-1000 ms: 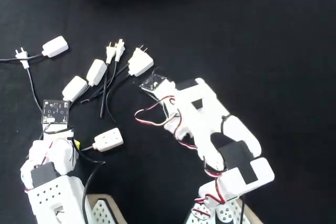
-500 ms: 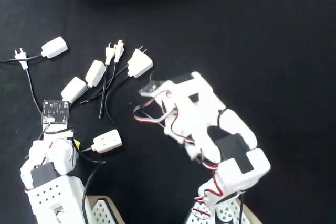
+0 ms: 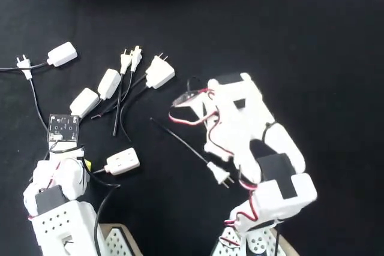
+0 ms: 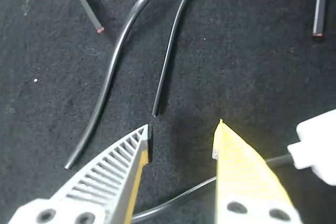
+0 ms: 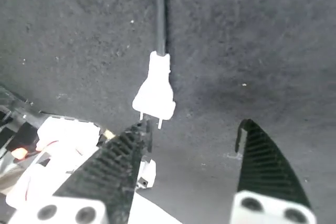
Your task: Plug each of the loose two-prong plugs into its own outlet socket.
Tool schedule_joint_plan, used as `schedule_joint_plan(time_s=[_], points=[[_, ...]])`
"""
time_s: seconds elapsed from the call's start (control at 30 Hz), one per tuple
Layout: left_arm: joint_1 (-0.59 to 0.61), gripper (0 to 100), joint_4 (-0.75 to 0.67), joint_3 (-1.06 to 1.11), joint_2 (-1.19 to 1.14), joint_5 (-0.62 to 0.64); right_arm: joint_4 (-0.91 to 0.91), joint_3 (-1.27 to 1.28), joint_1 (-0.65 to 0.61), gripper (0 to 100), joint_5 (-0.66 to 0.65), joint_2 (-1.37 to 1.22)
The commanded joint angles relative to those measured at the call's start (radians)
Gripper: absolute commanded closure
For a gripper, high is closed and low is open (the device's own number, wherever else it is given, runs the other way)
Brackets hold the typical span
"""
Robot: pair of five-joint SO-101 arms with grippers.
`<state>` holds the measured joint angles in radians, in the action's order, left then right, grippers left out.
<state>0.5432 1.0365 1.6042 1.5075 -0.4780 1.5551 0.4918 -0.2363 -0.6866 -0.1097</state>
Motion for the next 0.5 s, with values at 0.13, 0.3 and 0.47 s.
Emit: schedule_joint_plan(time_s=[0.13, 0.3, 0.47], points=[[-0.008, 80, -0.017, -0.004, 0.008, -0.031, -0.238, 0.291, -0.025, 73.0, -0.008, 0.140], [-0.008, 80, -0.015, -0.004, 0.008, -0.031, -0.364, 0.344, -0.057, 73.0, 0.057, 0.104], [-0.008, 80, -0.015, -0.004, 0.008, -0.031, -0.394, 0.340, -0.127, 73.0, 0.114, 0.053]])
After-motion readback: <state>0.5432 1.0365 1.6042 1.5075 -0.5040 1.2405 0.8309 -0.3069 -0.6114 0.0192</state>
